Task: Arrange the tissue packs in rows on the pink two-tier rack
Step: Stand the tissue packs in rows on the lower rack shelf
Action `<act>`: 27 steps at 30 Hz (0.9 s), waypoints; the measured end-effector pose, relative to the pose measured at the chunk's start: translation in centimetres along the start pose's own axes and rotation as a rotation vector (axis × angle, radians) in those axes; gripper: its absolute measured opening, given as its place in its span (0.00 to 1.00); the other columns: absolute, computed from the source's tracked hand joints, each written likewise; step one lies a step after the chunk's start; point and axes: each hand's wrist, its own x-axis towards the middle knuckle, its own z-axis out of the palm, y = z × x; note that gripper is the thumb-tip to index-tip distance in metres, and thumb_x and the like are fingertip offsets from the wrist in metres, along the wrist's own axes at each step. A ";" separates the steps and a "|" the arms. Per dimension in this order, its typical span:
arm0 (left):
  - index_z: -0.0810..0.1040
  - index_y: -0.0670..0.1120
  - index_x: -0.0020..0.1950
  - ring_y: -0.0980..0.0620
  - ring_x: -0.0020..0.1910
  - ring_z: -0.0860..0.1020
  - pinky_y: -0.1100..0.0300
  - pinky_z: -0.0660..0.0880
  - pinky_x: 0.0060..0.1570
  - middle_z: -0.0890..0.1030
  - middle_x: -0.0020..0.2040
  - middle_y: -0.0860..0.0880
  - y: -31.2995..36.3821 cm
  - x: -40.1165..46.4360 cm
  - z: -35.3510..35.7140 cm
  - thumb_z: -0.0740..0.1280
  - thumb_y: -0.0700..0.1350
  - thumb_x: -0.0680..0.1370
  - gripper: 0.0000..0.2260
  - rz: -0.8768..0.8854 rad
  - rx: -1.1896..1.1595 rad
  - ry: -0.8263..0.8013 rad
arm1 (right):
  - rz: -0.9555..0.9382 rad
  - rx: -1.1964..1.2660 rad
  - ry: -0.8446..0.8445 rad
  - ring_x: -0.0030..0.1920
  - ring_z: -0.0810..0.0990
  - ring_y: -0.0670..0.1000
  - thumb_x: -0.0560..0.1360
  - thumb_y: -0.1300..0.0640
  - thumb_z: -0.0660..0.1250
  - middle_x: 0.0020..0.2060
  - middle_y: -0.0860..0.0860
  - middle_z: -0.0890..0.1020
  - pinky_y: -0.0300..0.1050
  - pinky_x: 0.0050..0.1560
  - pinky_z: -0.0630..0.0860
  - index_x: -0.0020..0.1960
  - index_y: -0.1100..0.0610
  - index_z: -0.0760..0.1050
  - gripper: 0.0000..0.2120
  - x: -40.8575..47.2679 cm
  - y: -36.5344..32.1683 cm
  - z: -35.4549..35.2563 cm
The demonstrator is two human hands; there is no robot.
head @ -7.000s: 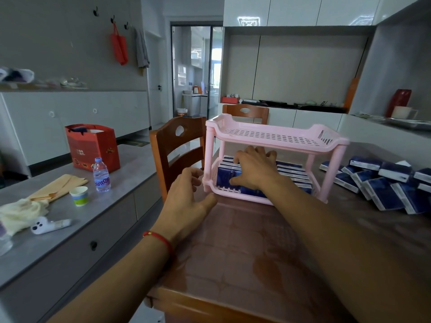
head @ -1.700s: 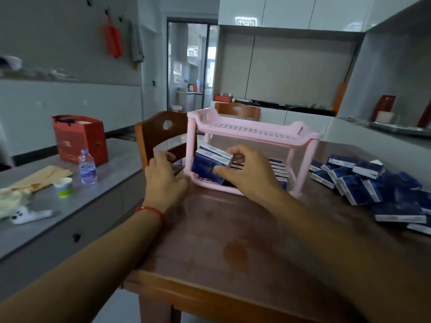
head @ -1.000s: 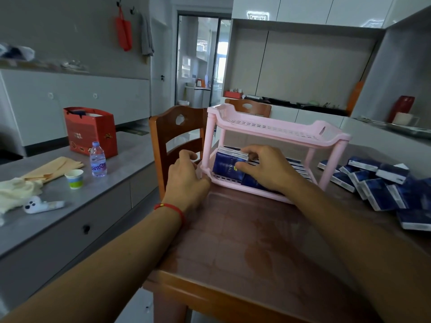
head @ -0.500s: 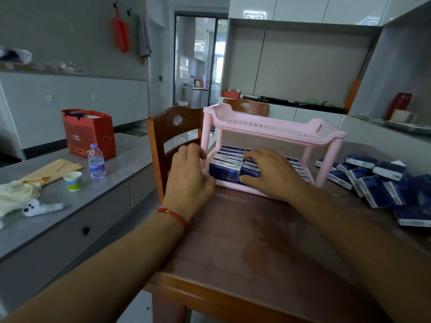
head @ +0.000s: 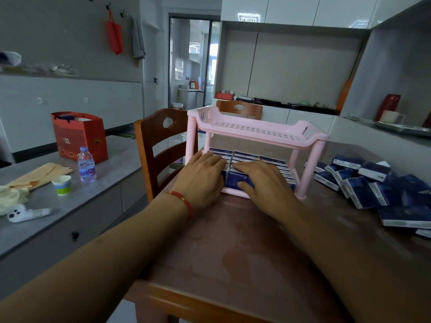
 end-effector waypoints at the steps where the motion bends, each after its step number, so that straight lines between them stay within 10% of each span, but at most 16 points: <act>1: 0.75 0.45 0.67 0.44 0.63 0.75 0.50 0.66 0.69 0.79 0.63 0.44 0.1 -0.1 0.5 0.59 0.47 0.79 0.18 -0.014 -0.017 0.003 | 0.014 -0.039 0.009 0.67 0.75 0.57 0.78 0.49 0.67 0.68 0.53 0.77 0.53 0.70 0.69 0.72 0.54 0.72 0.24 -0.2 0.1 0.1; 8: 0.73 0.44 0.70 0.43 0.64 0.75 0.48 0.69 0.68 0.78 0.64 0.43 -0.1 -0.1 1.7 0.56 0.50 0.77 0.23 -0.035 -0.012 -0.013 | 0.254 -0.213 -0.098 0.78 0.58 0.59 0.81 0.37 0.47 0.79 0.56 0.60 0.61 0.77 0.54 0.79 0.54 0.55 0.32 -1.5 -1.0 1.1; 20: 0.72 0.46 0.68 0.45 0.63 0.73 0.45 0.71 0.63 0.76 0.65 0.45 0.2 4.6 0.7 0.45 0.55 0.77 0.27 -0.076 -0.151 -0.066 | 0.360 -0.201 0.015 0.66 0.74 0.60 0.75 0.36 0.36 0.65 0.58 0.78 0.61 0.70 0.66 0.68 0.57 0.72 0.38 -0.3 0.3 0.9; 27: 0.64 0.51 0.75 0.42 0.76 0.63 0.36 0.64 0.69 0.62 0.79 0.49 -0.5 7.3 3.4 0.37 0.60 0.75 0.34 0.021 0.039 -0.359 | 0.355 -0.211 -0.024 0.67 0.73 0.58 0.74 0.39 0.34 0.66 0.57 0.76 0.60 0.71 0.64 0.69 0.58 0.70 0.40 0.2 0.7 1.6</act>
